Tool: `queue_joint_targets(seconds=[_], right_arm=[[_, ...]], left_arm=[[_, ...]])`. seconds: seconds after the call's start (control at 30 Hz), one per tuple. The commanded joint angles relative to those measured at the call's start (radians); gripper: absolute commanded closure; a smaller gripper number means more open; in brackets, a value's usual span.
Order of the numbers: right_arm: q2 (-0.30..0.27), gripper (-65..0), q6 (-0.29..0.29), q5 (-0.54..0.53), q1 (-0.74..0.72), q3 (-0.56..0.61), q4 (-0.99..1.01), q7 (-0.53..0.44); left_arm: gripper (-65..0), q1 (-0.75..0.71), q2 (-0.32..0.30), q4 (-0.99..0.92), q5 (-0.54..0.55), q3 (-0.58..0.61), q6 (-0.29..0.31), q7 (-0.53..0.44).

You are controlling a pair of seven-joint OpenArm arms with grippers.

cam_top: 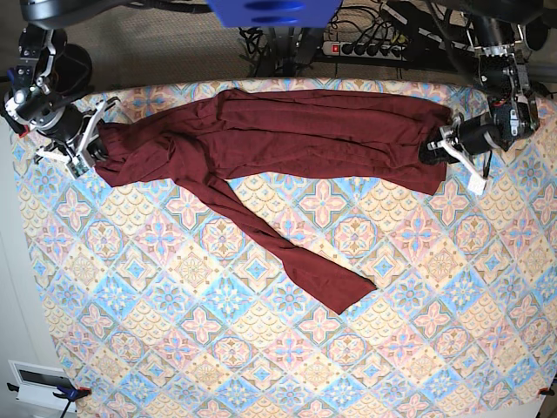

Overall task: Layout the t-shirt on the table in an organized manner, then fold the t-shirt properly
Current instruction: 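Fold the shirt lengthwise with both grippers, bringing the side over, then grasp the sleeve with the right gripper and fold it onto the shirt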

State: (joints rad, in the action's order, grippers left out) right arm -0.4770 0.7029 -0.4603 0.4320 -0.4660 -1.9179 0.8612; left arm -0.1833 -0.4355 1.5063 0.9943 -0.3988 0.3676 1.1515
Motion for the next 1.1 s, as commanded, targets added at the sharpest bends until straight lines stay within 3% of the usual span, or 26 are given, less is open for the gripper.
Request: queue_joint_targets(seconds=[0.0, 0.3, 0.47, 0.63, 0.83, 0.97, 1.07], right_arm=[[-0.018, 0.0, -0.005, -0.013, -0.005, -0.003, -0.021, -0.017], [-0.016, -12.0, -0.005, -0.008, -0.114, 0.120, -0.084, -0.013], [-0.016, -15.9, -0.005, -0.005, -0.223, 0.267, -0.082, -0.015], [-0.010, -16.2, -0.005, 0.016, -0.361, 0.399, -0.062, -0.017], [0.114, -18.3, -0.005, 0.177, -0.485, 0.554, 0.056, -0.023], [0.171, -23.3, -0.005, 0.265, -0.562, 0.655, 0.203, -0.026], [0.200, -23.5, -0.005, 0.309, -0.622, 0.709, 0.278, -0.043]], left_arm=[[-6.9, 0.008, -0.018, 0.018, 0.024, -0.007, 0.006, -0.011], [-25.8, 0.005, 0.017, 0.017, 0.031, -0.211, 0.009, 0.035], [-26.2, 0.014, 0.082, 0.017, 0.122, -0.388, 0.011, 0.045], [-26.2, 0.014, 0.099, 0.014, 0.193, -0.415, 0.005, 0.040], [-26.2, 0.009, 0.105, 0.017, 0.191, -0.415, 0.005, 0.045], [-26.2, 0.009, 0.105, 0.017, 0.191, -0.415, 0.005, 0.045], [-26.2, 0.008, 0.102, 0.017, 0.191, -0.415, 0.005, 0.045]])
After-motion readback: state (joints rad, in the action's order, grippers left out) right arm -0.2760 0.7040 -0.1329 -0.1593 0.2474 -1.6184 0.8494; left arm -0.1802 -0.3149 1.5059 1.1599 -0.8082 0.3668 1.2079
